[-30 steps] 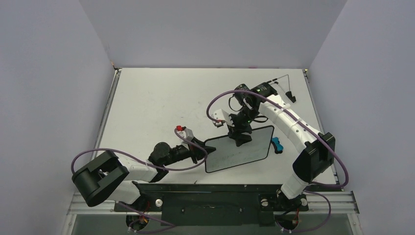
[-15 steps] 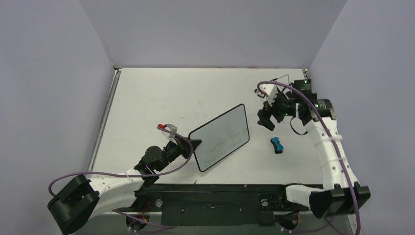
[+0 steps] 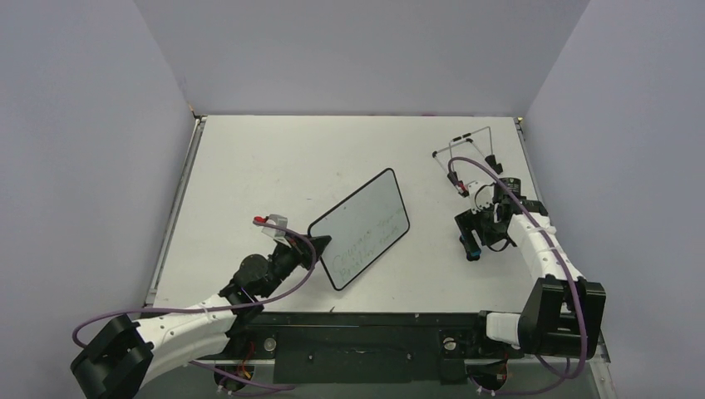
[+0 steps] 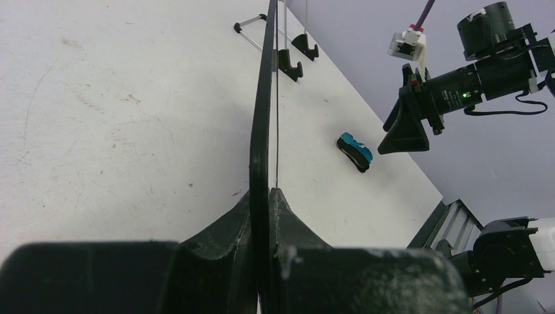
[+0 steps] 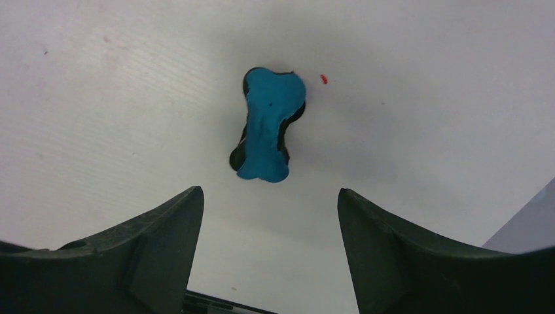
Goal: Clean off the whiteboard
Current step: Pick up the whiteboard eraser from the corner of the board.
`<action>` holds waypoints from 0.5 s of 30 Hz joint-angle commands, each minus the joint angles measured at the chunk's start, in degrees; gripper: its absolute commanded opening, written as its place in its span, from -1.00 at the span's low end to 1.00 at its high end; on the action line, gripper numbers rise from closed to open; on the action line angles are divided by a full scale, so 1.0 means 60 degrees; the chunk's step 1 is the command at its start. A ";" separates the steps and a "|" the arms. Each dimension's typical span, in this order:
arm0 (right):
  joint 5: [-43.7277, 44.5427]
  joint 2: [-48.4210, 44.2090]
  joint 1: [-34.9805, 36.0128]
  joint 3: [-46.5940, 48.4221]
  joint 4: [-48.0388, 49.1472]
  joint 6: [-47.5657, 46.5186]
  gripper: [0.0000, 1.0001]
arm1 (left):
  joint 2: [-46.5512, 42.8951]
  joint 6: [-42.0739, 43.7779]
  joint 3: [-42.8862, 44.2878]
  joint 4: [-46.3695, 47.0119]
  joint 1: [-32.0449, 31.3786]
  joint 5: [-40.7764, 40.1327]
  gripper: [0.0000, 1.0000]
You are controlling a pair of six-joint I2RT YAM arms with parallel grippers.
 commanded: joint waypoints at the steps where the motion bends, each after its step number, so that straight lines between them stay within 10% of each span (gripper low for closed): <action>1: 0.1259 0.0753 0.0017 0.0294 0.1343 0.0710 0.39 | 0.0218 0.0147 -0.0101 0.0557 0.0020 -0.0141 -1.00; 15: 0.0655 0.2935 0.0092 0.0828 0.1161 0.0826 0.06 | 0.0175 0.0191 -0.0259 0.0948 0.0008 0.0038 -1.00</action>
